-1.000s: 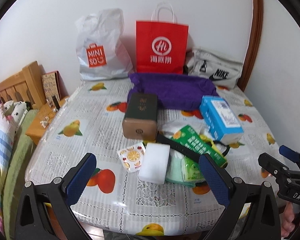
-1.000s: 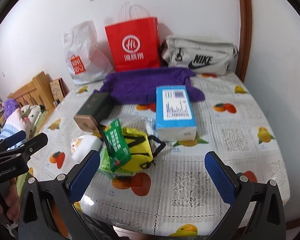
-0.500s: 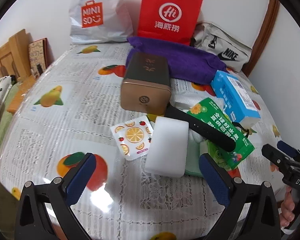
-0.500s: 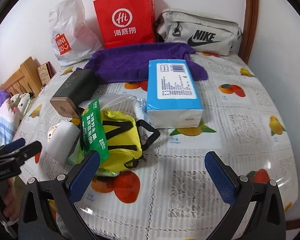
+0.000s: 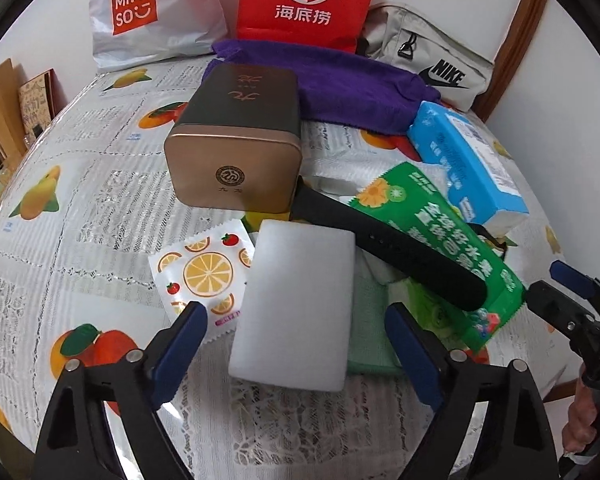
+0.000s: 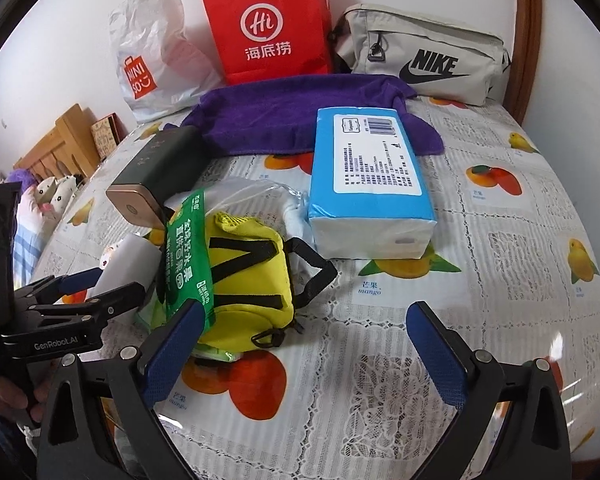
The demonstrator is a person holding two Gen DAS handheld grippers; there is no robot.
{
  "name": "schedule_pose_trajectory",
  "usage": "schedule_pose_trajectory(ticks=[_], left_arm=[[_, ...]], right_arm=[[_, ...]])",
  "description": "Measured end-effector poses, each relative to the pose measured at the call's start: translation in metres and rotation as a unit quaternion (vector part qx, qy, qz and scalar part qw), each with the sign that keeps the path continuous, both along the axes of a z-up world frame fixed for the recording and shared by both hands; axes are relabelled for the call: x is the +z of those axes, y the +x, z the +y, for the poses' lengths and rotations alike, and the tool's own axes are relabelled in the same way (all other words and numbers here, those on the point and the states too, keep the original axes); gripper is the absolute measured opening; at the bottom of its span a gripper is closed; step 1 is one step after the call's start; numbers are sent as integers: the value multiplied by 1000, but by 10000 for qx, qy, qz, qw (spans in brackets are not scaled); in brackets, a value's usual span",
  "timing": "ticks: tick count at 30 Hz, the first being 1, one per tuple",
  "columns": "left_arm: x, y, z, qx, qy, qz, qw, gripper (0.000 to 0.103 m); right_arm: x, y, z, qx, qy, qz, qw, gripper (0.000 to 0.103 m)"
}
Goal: Organize soft objects
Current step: 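Lower the left gripper onto the white block and grasp it, then grasp the green snack packet with the right gripper while the left lifts the white block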
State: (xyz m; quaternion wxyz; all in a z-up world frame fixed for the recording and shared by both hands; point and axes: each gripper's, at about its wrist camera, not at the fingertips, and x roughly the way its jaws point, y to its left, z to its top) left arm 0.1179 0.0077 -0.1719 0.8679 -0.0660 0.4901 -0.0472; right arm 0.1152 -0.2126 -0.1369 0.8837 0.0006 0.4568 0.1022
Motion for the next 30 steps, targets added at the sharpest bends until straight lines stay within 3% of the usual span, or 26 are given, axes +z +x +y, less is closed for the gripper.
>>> schedule_pose_trajectory(ticks=[3,5,7,10,16,22,30], left_arm=[[-1,4,0,-35,-38,33,10000,75],[-1,7,1,-42,-28,34,10000,74],[-1,9,1,-90,-9,39,10000,60],[1,13,4,-168,-88,44,9998,48],[12,17,15,-89,-21,-101,9999,48],[12,23,39,254,90,-79,9996,48],[7,24,52,438,33,18,9990,48]], right_arm=[[-1,6,2,47,-32,43,10000,100],[-1,9,5,70,-21,55,10000,100],[0,12,8,98,-4,62,9999,100],[-1,15,13,176,-22,67,9998,100],[0,20,20,282,-68,56,9996,100],[2,24,26,419,187,50,9989,100],[4,7,57,1172,-126,-199,9928,95]])
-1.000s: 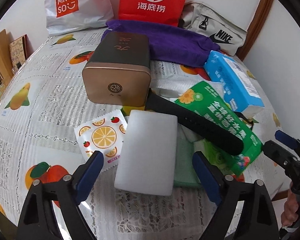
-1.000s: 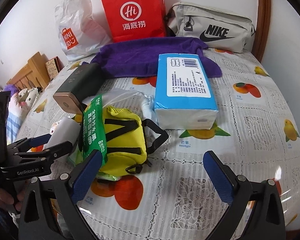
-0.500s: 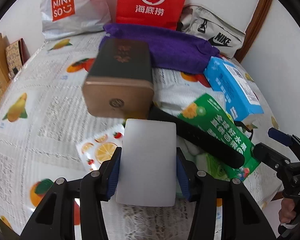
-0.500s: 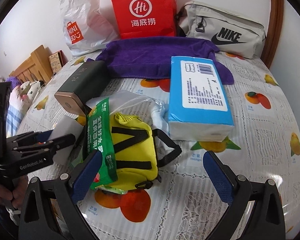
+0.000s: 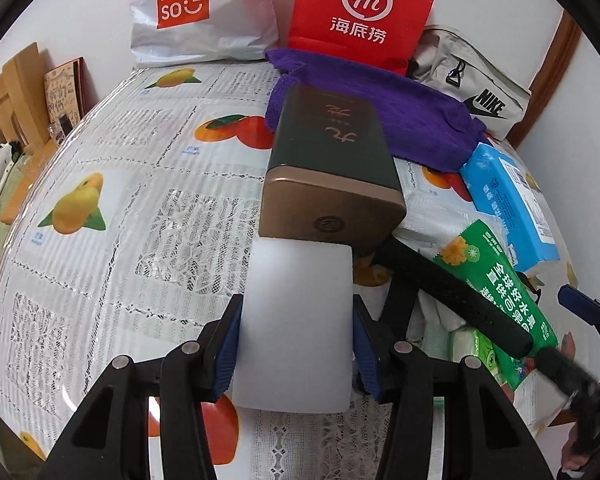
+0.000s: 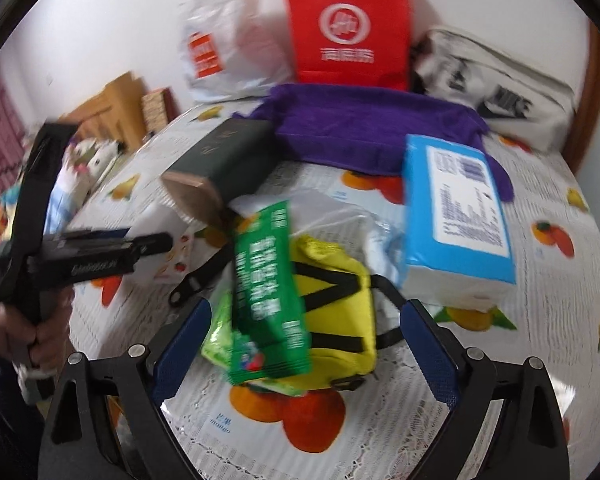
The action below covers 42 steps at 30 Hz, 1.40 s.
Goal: Organize soft objects
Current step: 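Grasp the green snack packet with the right gripper while the left lifts the white block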
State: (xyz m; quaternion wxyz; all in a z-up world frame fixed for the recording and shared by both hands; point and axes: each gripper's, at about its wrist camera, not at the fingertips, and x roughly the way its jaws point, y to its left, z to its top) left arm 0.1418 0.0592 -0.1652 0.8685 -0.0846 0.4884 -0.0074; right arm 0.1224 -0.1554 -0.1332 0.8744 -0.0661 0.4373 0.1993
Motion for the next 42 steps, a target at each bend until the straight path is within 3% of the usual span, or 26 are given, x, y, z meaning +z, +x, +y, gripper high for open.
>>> schedule_pose_trajectory(ticks=[7,9,11,13,16,28,42], left_arm=[[0,-6,1,24,15,21,10000,48],[1,-7,2,27,0,22,10000,48],[1,-8,2,36,6,23,10000,48],[2,-10,3,51,-3,10,10000,48],[3,-13,5,86,1,-5,10000,48],[6,-19,0,106,25,-49,9999,48],[10,-28,-3,191,137,-131,9996,48]], right_arm=[[-16,-12,28,358,-1019,-334,9936,88],[-19,-12,34,390,-1239,-448,9905,75],[-22,-10,37,421,-1382,-427,9886,46],[-23,-10,38,514,-1414,-359,9880,30],[-16,-17,33,526,-1353,-482,9882,28],[4,-33,-16,106,-370,-484,9981,4],[9,-59,-77,-545,-282,-606,9963,4]])
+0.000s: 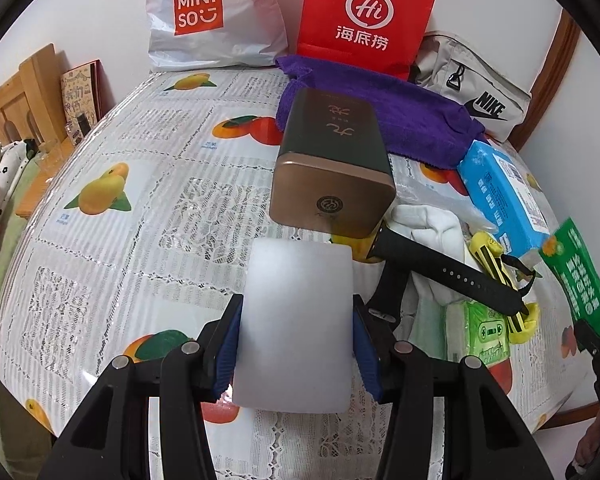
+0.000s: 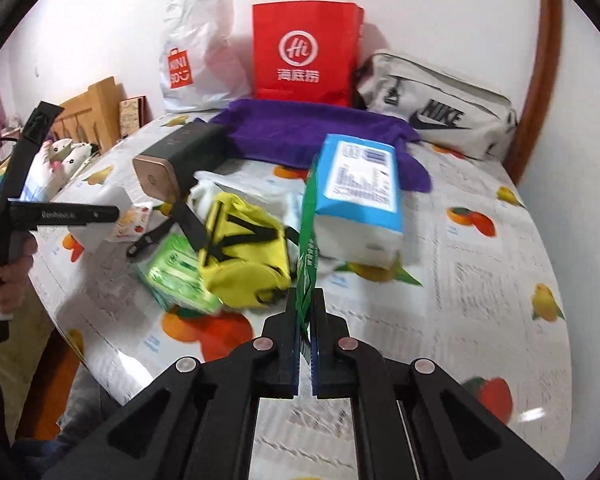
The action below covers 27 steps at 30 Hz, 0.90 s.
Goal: Organize soft objects
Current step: 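Grasp the green snack packet with the right gripper while the left lifts the white block, then place the white block on the purple towel with the left gripper while the right drops the green packet there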
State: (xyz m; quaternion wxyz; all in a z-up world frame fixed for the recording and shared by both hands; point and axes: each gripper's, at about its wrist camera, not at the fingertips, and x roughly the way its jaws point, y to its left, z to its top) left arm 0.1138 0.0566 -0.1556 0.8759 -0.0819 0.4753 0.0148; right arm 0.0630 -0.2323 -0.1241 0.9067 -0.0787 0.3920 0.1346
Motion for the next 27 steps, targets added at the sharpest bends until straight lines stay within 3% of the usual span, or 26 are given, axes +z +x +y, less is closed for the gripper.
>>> schedule_pose_trajectory(ticks=[14,21,27], left_arm=[[26,3,-3,33,170,-164,9997,48],[55,17,-7,17,294,-353,9989,48],[77,42,-15,-109,456,-561,9973,48]], right_arm=[[-17,-9,-28,-231,158,261,9993,4],[16,1,-28,-119,441,-31,9990,4],[43,39,-26,-239,541,-164,9981,4]])
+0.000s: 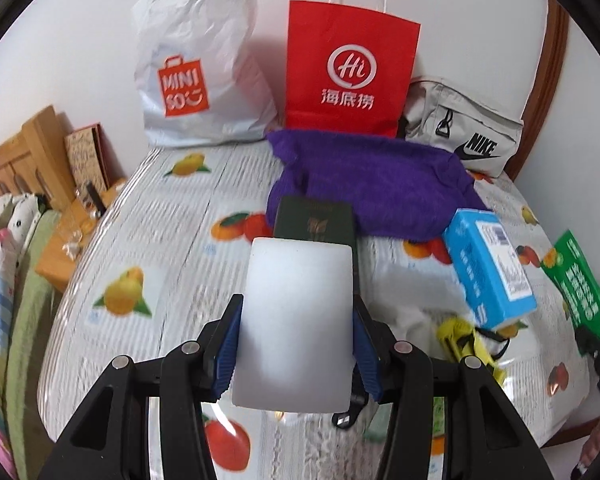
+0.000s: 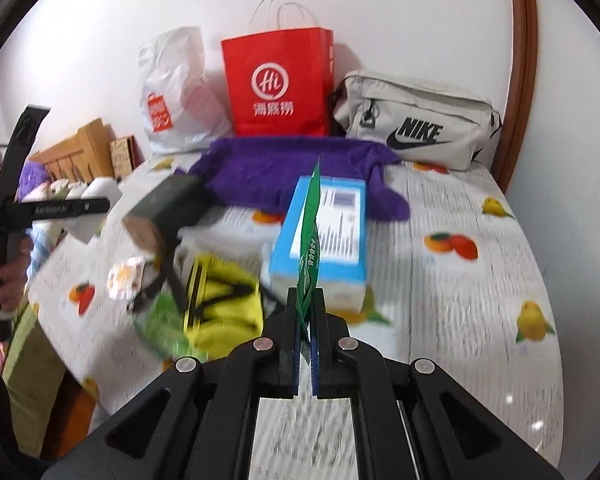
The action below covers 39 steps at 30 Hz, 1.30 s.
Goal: Organize soft objects
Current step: 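Place the white block on the purple towel with the left gripper while the right drops the green packet there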
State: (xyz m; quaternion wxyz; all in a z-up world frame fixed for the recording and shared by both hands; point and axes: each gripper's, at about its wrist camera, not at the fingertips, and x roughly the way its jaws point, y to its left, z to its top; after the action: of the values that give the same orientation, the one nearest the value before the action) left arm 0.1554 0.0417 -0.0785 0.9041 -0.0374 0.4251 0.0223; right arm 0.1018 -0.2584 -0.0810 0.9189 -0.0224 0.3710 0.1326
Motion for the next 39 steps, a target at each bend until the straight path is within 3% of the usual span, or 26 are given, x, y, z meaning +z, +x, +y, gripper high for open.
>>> schedule_pose_trajectory(ticks=[13,23,39], left_arm=[[-3,79,3,-1,-98,150,9998,48],[-17,153,-2,-53,-190,316,9993,48],[-55,252,-9,-170,-435,667,9967,48]], right_arm=[[14,121,13,-12,30,-18,10000,4],[-6,205,24,71,150,331,9993,4],[-42,278,35,283,97,978,9948,4]])
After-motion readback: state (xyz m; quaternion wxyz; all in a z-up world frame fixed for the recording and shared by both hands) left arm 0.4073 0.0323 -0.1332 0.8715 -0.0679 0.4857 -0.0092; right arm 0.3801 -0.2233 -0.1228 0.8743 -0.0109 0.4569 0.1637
